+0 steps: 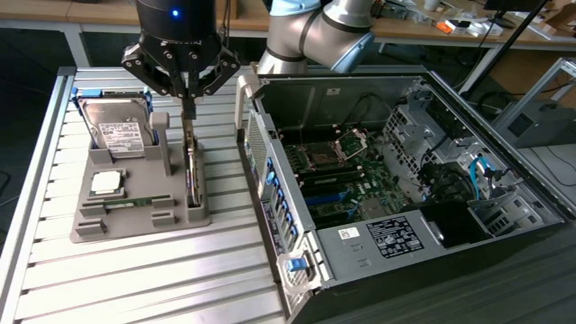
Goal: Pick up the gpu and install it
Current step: 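Pick up the gpu and move the gpu toward the slot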
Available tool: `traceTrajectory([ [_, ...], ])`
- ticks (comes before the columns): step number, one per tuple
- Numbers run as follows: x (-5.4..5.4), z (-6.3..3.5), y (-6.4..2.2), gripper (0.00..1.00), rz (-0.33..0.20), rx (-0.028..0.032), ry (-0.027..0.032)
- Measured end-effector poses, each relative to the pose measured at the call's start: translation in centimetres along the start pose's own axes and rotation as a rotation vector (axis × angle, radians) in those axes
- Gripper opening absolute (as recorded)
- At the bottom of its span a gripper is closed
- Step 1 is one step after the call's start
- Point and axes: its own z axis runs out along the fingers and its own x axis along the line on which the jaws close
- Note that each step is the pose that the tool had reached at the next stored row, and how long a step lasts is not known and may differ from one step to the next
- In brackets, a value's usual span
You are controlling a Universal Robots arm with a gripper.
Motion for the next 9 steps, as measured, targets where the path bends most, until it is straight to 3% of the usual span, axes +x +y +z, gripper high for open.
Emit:
traceTrajectory([
  [7, 0.00, 0.00, 0.00, 0.11, 0.000, 0.0000, 0.0000],
  [9, 0.00, 0.00, 0.00, 0.17, 0.000, 0.0000, 0.0000],
])
